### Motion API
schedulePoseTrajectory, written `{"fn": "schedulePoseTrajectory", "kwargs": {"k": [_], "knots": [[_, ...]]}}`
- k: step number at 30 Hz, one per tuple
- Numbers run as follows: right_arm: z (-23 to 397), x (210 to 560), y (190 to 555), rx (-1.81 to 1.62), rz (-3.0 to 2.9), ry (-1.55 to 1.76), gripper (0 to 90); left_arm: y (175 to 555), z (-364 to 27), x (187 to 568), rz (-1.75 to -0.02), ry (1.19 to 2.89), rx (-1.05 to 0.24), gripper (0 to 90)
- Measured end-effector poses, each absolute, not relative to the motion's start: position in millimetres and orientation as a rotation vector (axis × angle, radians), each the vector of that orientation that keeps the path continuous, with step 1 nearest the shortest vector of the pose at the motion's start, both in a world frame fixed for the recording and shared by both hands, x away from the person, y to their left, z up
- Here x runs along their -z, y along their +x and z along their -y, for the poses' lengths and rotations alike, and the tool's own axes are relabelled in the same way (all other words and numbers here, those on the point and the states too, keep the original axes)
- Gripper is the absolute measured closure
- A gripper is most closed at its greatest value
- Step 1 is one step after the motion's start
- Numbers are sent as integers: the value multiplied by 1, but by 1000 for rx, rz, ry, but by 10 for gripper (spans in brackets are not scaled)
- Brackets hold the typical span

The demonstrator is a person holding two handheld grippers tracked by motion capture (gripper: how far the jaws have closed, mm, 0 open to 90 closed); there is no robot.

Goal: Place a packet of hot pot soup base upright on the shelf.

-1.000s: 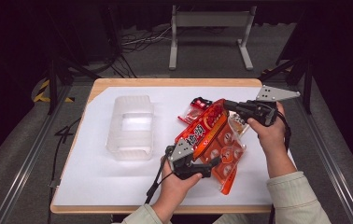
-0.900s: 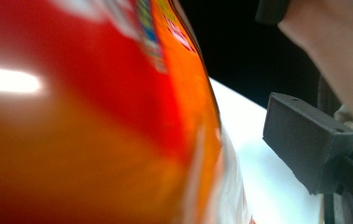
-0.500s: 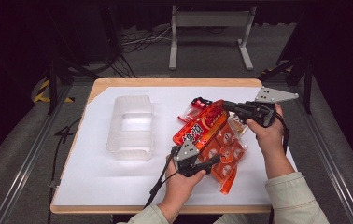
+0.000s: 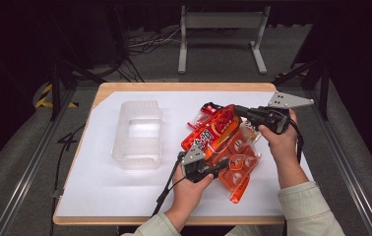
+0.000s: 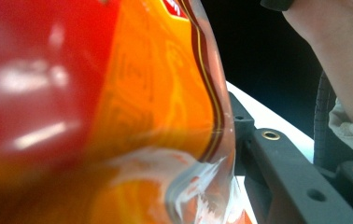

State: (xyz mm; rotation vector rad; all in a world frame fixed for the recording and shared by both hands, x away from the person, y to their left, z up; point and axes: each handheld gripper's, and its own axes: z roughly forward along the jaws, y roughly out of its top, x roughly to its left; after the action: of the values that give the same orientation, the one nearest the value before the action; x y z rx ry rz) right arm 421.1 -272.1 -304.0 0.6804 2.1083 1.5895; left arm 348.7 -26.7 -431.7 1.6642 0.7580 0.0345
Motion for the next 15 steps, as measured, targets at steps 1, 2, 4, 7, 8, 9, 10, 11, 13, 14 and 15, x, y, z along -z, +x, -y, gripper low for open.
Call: {"fn": "schedulePoseTrajectory", "kwargs": {"k": [1, 2, 4, 7, 8, 9, 10, 11, 13, 14, 15], "knots": [[272, 304, 421, -1590, -2106, 680, 900, 348, 26, 431, -758, 1663, -38, 696], [272, 304, 421, -1597, -2104, 680, 900, 347, 26, 431, -758, 1659, -44, 698], [273, 303, 420, -1603, -2102, 676, 900, 346, 26, 430, -757, 1656, -48, 702], [275, 302, 419, -1598, -2091, 681, 900, 346, 26, 428, -751, 1650, -43, 705], [277, 302, 419, -1595, -2088, 686, 900, 346, 25, 427, -750, 1649, -41, 705], [278, 302, 419, -1601, -2084, 690, 900, 346, 25, 426, -748, 1648, -39, 706], [279, 302, 420, -1607, -2079, 694, 900, 346, 24, 425, -747, 1649, -41, 706], [280, 302, 420, -1616, -2077, 695, 900, 346, 24, 424, -748, 1645, -36, 707], [282, 302, 419, -1620, -2068, 700, 900, 345, 23, 421, -745, 1654, -35, 708], [282, 302, 419, -1621, -2065, 702, 895, 346, 21, 419, -739, 1657, -34, 708], [283, 301, 418, -1625, -2059, 707, 884, 346, 20, 417, -737, 1657, -37, 709]]}}
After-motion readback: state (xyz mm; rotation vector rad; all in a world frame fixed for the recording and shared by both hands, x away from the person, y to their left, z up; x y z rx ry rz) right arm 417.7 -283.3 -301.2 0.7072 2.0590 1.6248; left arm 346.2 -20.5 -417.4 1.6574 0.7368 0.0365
